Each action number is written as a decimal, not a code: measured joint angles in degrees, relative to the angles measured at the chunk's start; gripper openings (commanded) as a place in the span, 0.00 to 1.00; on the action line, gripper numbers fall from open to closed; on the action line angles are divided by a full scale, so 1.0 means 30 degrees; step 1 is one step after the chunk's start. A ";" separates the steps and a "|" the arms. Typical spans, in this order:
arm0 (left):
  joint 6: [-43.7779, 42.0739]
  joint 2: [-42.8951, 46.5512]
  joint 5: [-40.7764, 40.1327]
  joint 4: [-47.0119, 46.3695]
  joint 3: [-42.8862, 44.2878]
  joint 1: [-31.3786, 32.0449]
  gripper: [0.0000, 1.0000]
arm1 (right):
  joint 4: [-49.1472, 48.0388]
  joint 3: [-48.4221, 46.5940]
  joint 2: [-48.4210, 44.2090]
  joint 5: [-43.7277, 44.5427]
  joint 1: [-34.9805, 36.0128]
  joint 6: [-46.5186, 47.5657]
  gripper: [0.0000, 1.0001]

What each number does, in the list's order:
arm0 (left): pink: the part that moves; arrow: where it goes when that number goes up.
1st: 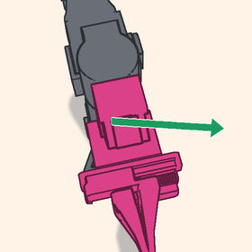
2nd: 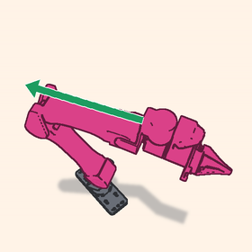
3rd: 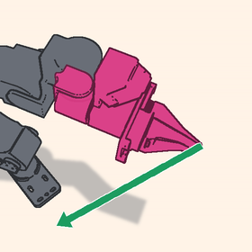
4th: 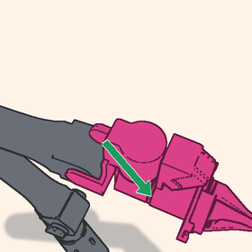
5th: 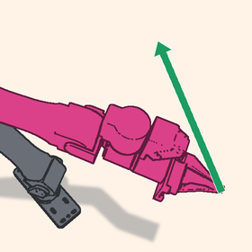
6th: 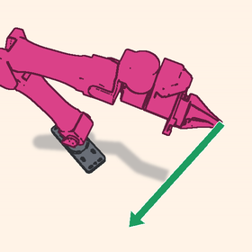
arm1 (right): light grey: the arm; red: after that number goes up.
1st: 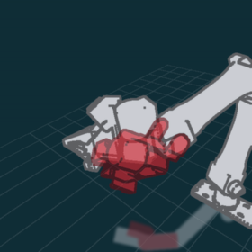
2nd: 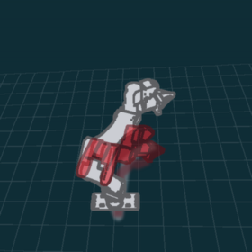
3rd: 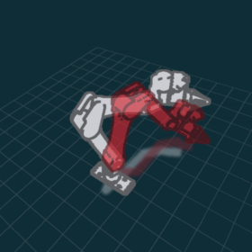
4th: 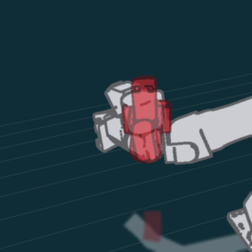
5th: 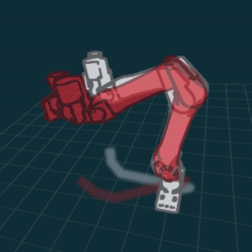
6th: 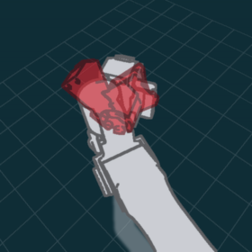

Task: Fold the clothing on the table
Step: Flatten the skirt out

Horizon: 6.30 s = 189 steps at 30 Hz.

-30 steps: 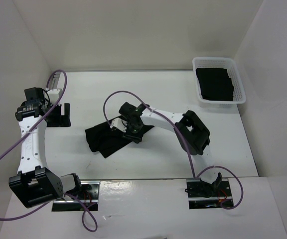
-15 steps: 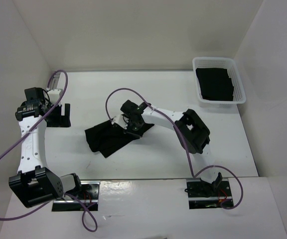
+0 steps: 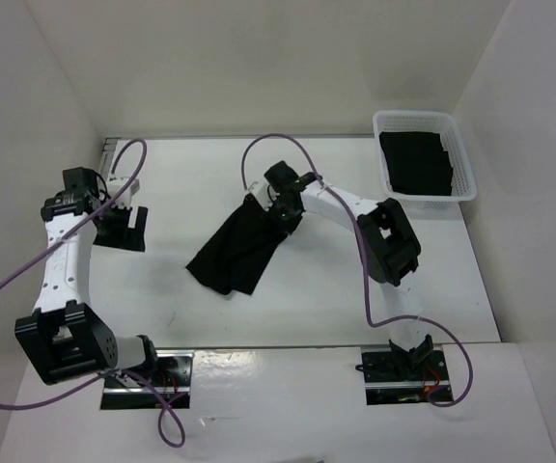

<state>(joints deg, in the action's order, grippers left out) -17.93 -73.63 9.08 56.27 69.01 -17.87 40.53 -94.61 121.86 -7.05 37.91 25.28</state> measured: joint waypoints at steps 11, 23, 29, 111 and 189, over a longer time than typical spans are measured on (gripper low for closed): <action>-0.0306 -0.1202 0.0998 -0.0612 -0.0007 0.7672 0.92 | -0.0073 -0.0984 0.0146 0.0415 -0.1304 -0.1056 0.19; 0.1909 -0.1392 -0.3089 -0.3024 -0.2135 1.7915 0.92 | 0.0058 -0.1574 0.0466 0.0284 -0.1457 -0.1566 0.71; 0.2499 -0.1428 -0.5275 -0.3548 -0.2186 1.8659 0.92 | 0.0095 -0.1574 0.0466 0.0270 -0.2652 -0.1647 0.71; 0.3526 0.1071 -0.6084 -0.3752 -0.1727 1.2976 0.93 | 0.0219 -1.0367 0.3599 0.5078 -0.3446 -1.0338 0.24; -0.0036 -1.2254 -1.0979 -1.5540 0.0284 2.1420 0.36 | 0.0576 -0.1100 -0.3279 0.1545 -1.0899 -0.6098 0.99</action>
<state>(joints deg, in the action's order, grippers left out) -18.04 -110.39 -23.86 9.65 69.87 46.39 42.26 -97.91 112.03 -2.42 5.21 6.98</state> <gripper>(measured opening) 0.421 0.985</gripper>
